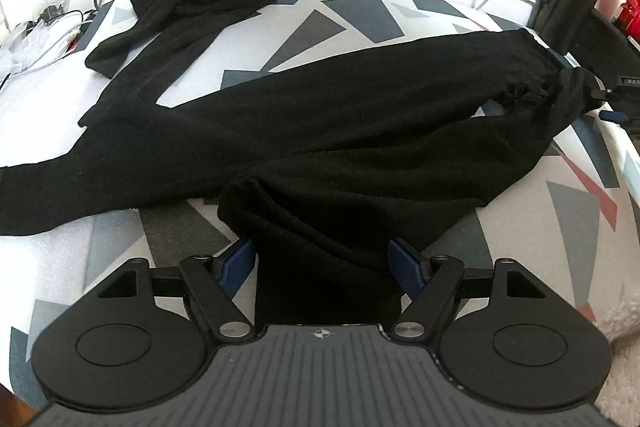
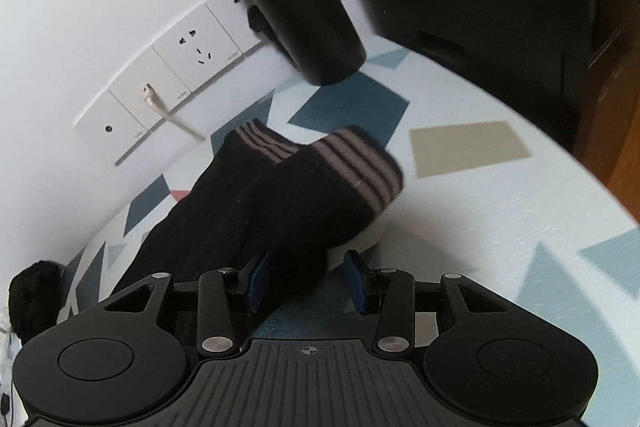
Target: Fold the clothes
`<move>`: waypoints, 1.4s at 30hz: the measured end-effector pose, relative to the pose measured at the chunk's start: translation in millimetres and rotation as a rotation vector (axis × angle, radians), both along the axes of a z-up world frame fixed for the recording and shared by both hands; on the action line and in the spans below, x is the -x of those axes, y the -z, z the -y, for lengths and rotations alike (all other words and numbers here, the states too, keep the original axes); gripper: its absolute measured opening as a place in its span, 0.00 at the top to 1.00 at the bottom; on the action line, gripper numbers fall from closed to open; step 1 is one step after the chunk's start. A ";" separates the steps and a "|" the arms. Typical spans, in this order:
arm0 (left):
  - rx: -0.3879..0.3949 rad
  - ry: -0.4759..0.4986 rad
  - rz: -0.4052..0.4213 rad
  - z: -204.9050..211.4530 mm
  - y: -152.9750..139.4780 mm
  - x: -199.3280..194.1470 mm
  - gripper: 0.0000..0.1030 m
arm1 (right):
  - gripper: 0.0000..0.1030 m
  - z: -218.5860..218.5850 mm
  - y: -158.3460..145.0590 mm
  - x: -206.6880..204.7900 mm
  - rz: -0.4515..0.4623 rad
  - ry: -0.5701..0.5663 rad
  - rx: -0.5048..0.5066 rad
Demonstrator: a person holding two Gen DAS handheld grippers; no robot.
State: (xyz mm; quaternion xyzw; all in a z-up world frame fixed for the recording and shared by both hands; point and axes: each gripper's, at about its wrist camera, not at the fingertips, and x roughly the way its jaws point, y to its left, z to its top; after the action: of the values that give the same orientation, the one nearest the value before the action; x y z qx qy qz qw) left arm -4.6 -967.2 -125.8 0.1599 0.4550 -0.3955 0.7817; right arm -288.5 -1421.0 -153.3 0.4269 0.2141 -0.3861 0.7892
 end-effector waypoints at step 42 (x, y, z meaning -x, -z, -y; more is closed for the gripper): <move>0.032 -0.077 -0.057 -26.2 -3.9 -23.2 0.89 | 0.97 -10.6 -6.0 18.9 0.062 0.134 -0.029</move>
State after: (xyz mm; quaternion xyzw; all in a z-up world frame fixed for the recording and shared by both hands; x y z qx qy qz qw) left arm 18.5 -941.0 -121.9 0.1184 0.4767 -0.3765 0.7854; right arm -307.4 -1410.4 -147.3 0.4637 0.1660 -0.4212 0.7616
